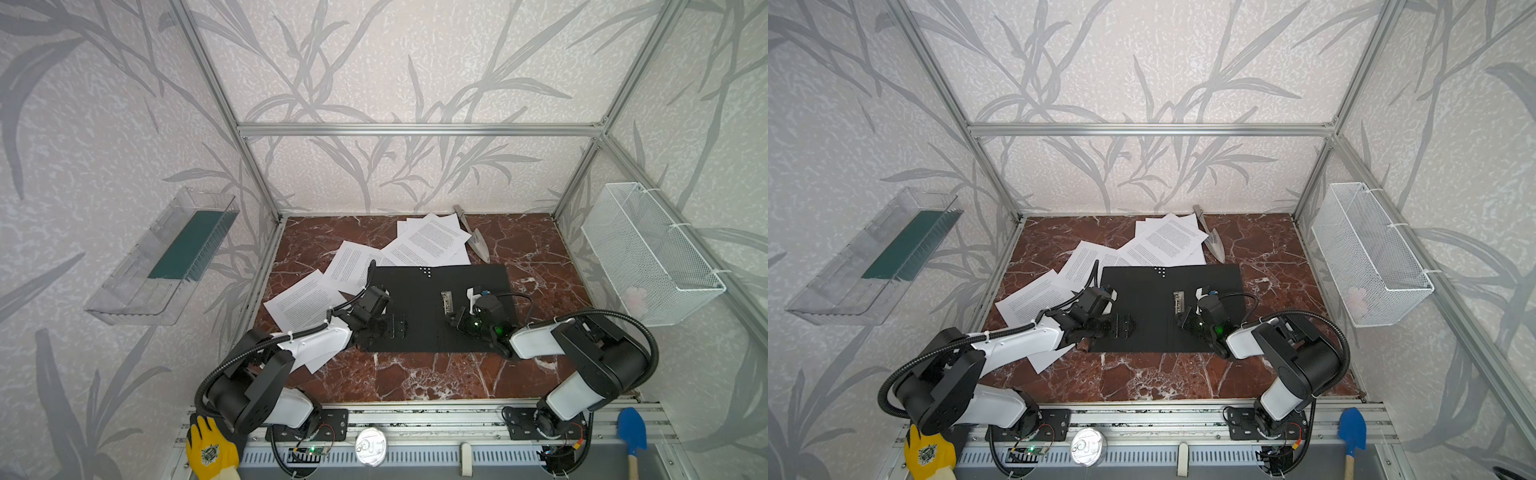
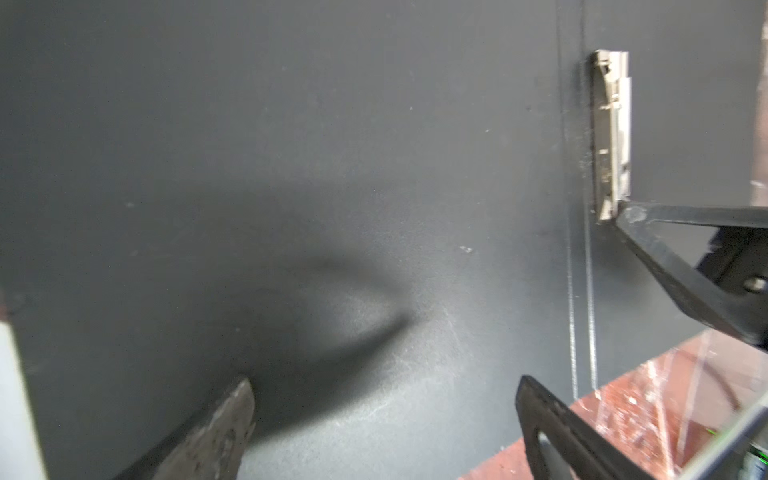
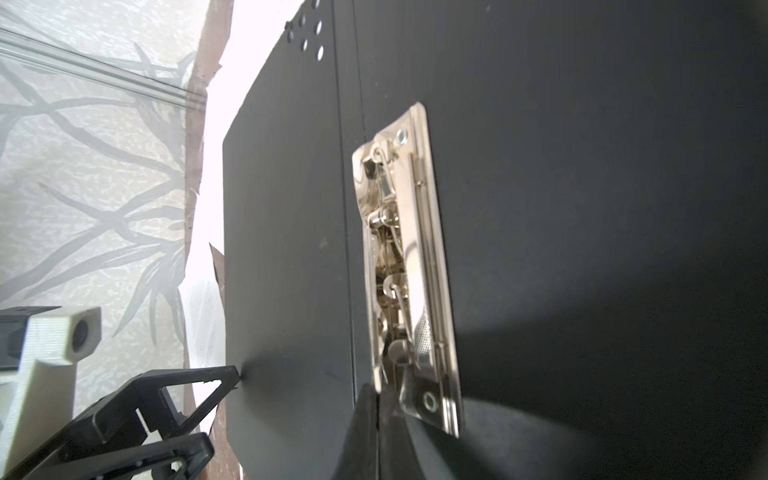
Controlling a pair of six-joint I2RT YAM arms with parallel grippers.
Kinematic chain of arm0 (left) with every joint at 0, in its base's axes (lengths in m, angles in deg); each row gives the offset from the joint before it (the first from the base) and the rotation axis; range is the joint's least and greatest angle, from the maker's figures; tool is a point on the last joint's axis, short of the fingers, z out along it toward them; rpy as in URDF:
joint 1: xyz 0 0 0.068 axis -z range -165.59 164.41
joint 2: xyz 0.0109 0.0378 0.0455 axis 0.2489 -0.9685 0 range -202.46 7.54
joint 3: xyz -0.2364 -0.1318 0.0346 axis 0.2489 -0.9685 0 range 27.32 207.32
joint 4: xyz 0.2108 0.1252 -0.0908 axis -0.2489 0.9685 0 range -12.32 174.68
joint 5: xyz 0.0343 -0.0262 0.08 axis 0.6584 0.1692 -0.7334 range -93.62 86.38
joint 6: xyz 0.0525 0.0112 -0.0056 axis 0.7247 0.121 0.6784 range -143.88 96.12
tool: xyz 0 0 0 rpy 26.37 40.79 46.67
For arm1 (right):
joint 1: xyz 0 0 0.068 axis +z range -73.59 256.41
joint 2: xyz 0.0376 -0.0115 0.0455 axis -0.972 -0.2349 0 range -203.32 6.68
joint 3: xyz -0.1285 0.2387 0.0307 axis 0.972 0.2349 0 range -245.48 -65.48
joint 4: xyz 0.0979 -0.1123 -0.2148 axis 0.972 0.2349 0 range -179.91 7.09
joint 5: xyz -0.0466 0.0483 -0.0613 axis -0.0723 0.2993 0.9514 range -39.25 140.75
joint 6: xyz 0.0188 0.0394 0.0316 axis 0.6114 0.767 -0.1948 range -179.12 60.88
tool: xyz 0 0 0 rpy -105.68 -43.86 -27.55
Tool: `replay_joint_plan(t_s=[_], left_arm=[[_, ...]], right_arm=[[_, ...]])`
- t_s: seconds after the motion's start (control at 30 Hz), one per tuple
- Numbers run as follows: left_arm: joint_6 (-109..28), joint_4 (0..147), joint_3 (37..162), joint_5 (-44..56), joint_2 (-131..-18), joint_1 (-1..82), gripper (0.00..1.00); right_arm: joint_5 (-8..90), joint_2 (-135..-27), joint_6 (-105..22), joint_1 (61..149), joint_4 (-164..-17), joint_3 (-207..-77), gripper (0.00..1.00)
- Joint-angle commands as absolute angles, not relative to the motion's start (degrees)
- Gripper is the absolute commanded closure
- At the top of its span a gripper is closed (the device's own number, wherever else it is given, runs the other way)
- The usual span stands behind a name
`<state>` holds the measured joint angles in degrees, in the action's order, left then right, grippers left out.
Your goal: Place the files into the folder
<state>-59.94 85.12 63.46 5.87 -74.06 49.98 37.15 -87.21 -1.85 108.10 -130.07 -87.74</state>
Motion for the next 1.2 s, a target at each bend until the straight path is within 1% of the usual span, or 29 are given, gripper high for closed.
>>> replay_joint_plan(t_s=[0.0, 0.37, 0.5, 0.57, 0.7, 0.83, 1.1, 1.17], left_arm=[[-60.18, 93.14, 63.57, 0.77, -75.86, 49.76, 0.01], [-60.19, 96.89, 64.65, -4.92, -77.6, 49.56, 0.01], [-60.35, 96.89, 64.76, -5.21, -78.42, 49.43, 0.01], [-60.38, 96.98, 64.93, -5.17, -78.84, 49.42, 0.01], [-60.51, 96.57, 64.77, -5.37, -79.6, 49.38, 0.02], [-60.97, 96.51, 64.46, -6.21, -79.65, 49.32, 0.02], [-60.71, 95.71, 64.56, -5.41, -80.74, 49.35, 0.02], [-60.62, 95.62, 64.67, -5.21, -80.88, 49.28, 0.02]], right_arm=[[38.75, -92.28, -2.87, 108.28, -123.28, -85.42, 1.0], [45.88, -94.31, -4.28, 108.05, -117.98, -84.73, 1.0], [47.27, -98.25, -3.17, 107.88, -119.07, -84.43, 1.0], [47.21, -99.46, -1.87, 107.73, -123.56, -82.29, 1.0], [48.24, -96.72, -3.08, 107.53, -122.63, -81.91, 1.0], [45.61, -92.01, -5.74, 106.46, -120.17, -83.4, 1.0], [37.22, -91.44, -7.89, 105.48, -121.41, -87.48, 1.0], [36.94, -88.51, -8.69, 105.49, -120.46, -88.04, 1.0]])
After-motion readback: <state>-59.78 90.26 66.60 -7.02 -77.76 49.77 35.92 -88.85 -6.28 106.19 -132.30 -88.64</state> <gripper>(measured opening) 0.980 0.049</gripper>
